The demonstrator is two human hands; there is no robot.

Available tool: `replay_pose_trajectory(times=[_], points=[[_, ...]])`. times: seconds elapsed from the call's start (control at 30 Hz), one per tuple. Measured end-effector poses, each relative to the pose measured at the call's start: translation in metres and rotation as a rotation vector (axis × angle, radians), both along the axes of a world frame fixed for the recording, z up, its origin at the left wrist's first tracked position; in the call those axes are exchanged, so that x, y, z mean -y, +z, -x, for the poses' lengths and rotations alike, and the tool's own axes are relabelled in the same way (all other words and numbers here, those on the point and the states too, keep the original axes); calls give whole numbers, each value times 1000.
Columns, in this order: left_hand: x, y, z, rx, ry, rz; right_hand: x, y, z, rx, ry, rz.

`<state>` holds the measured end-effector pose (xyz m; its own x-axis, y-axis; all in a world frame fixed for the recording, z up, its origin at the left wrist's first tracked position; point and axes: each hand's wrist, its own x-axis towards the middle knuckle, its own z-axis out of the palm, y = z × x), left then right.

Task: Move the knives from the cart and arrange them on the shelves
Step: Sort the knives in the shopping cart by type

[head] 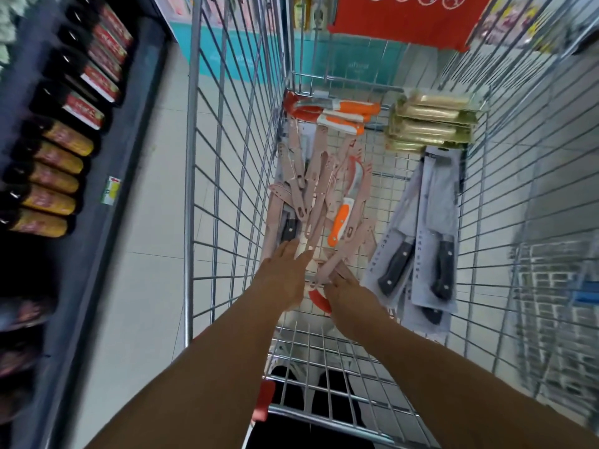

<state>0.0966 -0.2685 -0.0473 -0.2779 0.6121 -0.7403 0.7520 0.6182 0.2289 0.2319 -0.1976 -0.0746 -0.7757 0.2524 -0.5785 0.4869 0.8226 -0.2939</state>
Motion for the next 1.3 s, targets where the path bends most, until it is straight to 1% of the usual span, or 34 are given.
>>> replay_pose_trajectory(times=[0.07, 0.2, 0.3, 0.37, 0.4, 0.47, 0.53, 0.57, 0.63, 0.7, 0.77, 0.87, 0.97, 1.03, 1.1, 1.13, 1.23, 1.3], points=[[0, 2, 0, 21, 61, -52, -3, 6, 1, -23, -118, 79], [-5, 9, -1, 42, 207, -187, -18, 24, 12, -60, -446, 255], [-11, 20, -2, 113, 357, -329, -39, 41, 25, -221, -770, 443], [-15, 30, -5, 250, 495, -396, -52, 54, 37, -333, -928, 505], [-18, 33, -7, 306, 546, -413, -57, 58, 43, -376, -992, 523], [-22, 37, -7, 341, 574, -409, -62, 65, 56, -427, -1115, 600], [-24, 38, -6, 352, 624, -391, -64, 69, 66, -388, -1191, 691], [-24, 38, -5, 359, 659, -389, -64, 69, 68, -357, -1199, 709], [-23, 37, -2, 316, 705, -376, -64, 63, 70, -359, -1197, 647], [-23, 35, 0, 236, 743, -383, -67, 58, 71, -390, -1173, 461], [-26, 34, 3, 167, 801, -404, -72, 49, 74, -367, -1105, 293], [-37, 36, 7, 128, 885, -427, -76, 36, 82, -260, -904, 225], [-46, 37, 11, 113, 934, -447, -81, 12, 84, -116, -564, 31], [-52, 35, 14, 96, 952, -444, -88, 0, 80, -54, -469, -68], [-58, 34, 17, 73, 972, -443, -95, -3, 78, -100, -450, -121], [-61, 33, 19, 60, 978, -447, -96, -2, 78, -123, -462, -116], [-71, 34, 22, 42, 1012, -467, -99, 4, 79, -116, -600, -8], [-79, 33, 24, 40, 1037, -471, -101, 2, 81, -111, -677, 0]])
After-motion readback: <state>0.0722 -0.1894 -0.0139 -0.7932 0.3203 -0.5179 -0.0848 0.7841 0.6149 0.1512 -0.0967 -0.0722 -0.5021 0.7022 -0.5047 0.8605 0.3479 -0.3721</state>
